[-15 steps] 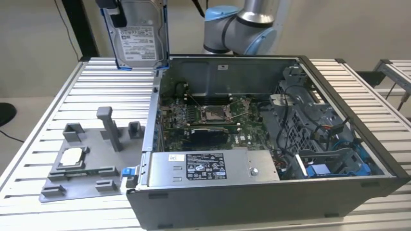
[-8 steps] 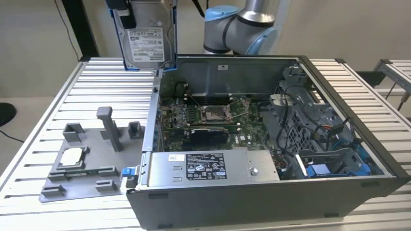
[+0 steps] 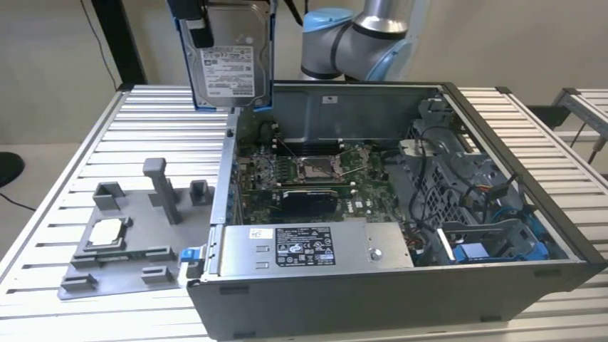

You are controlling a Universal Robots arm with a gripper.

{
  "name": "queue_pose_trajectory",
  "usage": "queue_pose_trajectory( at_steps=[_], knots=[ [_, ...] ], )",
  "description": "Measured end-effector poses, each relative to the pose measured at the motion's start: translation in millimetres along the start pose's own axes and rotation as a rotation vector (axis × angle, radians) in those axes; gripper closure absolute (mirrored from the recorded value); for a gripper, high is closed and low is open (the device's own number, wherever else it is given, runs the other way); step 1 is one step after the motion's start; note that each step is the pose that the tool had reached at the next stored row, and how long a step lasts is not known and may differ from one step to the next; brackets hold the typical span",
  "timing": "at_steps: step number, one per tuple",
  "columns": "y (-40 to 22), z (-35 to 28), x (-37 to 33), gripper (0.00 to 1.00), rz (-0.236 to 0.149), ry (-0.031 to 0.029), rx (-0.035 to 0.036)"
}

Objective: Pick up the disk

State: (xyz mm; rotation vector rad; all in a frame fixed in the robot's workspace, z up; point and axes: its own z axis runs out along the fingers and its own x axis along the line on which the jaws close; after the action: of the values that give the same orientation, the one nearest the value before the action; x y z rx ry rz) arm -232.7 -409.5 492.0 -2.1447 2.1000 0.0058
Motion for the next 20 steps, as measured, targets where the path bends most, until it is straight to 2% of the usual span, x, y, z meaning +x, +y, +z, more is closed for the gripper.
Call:
queue_pose_trajectory(
  at_steps=[6, 11, 20],
  knots=[
    [-15.3, 0.5, 10.2, 1.00, 0.000, 0.0000, -0.0041],
    [-30.9, 1.4, 17.1, 1.00, 0.001, -0.0001, -0.0077],
    [-70.2, 4.8, 22.1, 1.00, 0.002, -0.0002, -0.0146]
  ],
)
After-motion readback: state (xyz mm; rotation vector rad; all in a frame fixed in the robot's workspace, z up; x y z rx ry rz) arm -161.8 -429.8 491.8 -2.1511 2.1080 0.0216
